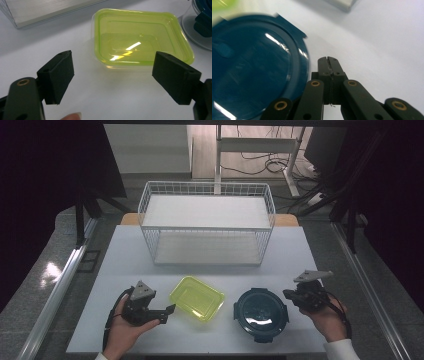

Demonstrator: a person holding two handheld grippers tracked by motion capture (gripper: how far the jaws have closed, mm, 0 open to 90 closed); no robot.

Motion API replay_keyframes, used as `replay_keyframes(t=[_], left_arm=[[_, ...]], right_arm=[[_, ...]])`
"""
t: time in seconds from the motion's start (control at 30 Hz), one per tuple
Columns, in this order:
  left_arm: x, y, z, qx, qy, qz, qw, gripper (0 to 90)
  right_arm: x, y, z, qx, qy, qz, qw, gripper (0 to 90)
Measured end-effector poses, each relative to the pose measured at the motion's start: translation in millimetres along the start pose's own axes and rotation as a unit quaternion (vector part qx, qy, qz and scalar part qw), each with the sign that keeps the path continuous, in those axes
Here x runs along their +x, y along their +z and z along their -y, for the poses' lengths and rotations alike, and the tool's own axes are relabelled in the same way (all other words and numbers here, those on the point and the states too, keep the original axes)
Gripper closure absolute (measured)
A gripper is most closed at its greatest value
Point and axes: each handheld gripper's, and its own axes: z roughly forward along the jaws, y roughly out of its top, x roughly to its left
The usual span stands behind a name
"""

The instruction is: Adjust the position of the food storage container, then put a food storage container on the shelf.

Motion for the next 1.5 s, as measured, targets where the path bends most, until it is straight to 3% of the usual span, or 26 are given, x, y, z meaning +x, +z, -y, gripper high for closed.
replay_keyframes(t=[0.07, 0.1, 0.13, 0.23, 0.3, 0.43, 0.6, 0.8, 1.0, 1.1, 1.17, 1.3, 1.4, 1.5], left_arm=[[-1.2, -0.8, -0.6, -0.001, 0.000, 0.000, 1.0000, 17.5], [-1.7, -1.0, -1.0, -0.002, -0.001, 0.000, 1.0000, 17.4], [-2.2, -1.2, -1.5, -0.001, -0.001, 0.000, 1.0000, 17.4], [-4.2, -1.0, -2.8, -0.002, -0.007, -0.001, 1.0000, 16.4], [-6.8, -1.7, -4.8, -0.004, -0.014, 0.003, 0.9999, 15.0], [-13.9, -3.4, -8.9, -0.004, -0.017, 0.005, 0.9998, 12.0], [-21.3, -2.7, -12.5, -0.001, -0.025, 0.015, 0.9996, 11.1], [-30.6, -1.9, -19.5, -0.003, -0.031, 0.030, 0.9991, 11.1], [-48.7, 1.3, -27.2, -0.005, -0.022, 0.048, 0.9986, 10.7], [-60.8, 8.0, -33.1, -0.001, -0.020, 0.068, 0.9975, 9.9], [-70.0, 14.0, -38.0, 0.004, -0.019, 0.082, 0.9965, 9.6], [-83.7, 23.5, -48.3, 0.012, -0.043, 0.126, 0.9910, 9.4], [-93.4, 31.0, -55.2, 0.020, -0.052, 0.146, 0.9877, 9.5], [-101.6, 43.4, -62.2, 0.035, -0.069, 0.174, 0.9818, 9.5]], right_arm=[[3.1, -6.4, 4.6, -0.024, 0.016, -0.014, 0.9995, 87.7], [7.4, -11.3, 10.0, -0.046, 0.033, -0.021, 0.9982, 75.7], [7.4, -11.3, 10.0, -0.046, 0.033, -0.021, 0.9982, 75.7], [10.8, -14.8, 15.7, -0.063, 0.064, -0.024, 0.9957, 47.0], [11.2, -16.9, 18.7, -0.077, 0.094, -0.029, 0.9922, 32.8], [13.0, -22.5, 22.5, -0.101, 0.109, -0.032, 0.9884, 23.3], [13.3, -22.8, 24.4, -0.104, 0.122, -0.060, 0.9853, 20.1], [12.3, -25.7, 25.8, -0.109, 0.128, -0.067, 0.9835, 18.4], [10.0, -30.8, 25.4, -0.118, 0.143, -0.070, 0.9802, 17.6], [10.5, -33.2, 24.5, -0.121, 0.143, -0.072, 0.9798, 16.6], [10.3, -33.4, 24.4, -0.124, 0.153, -0.081, 0.9771, 16.5], [8.7, -34.1, 25.0, -0.121, 0.169, -0.092, 0.9738, 17.8], [7.7, -34.2, 26.5, -0.121, 0.174, -0.098, 0.9724, 18.1], [6.4, -33.5, 29.3, -0.118, 0.177, -0.099, 0.9721, 18.0]])
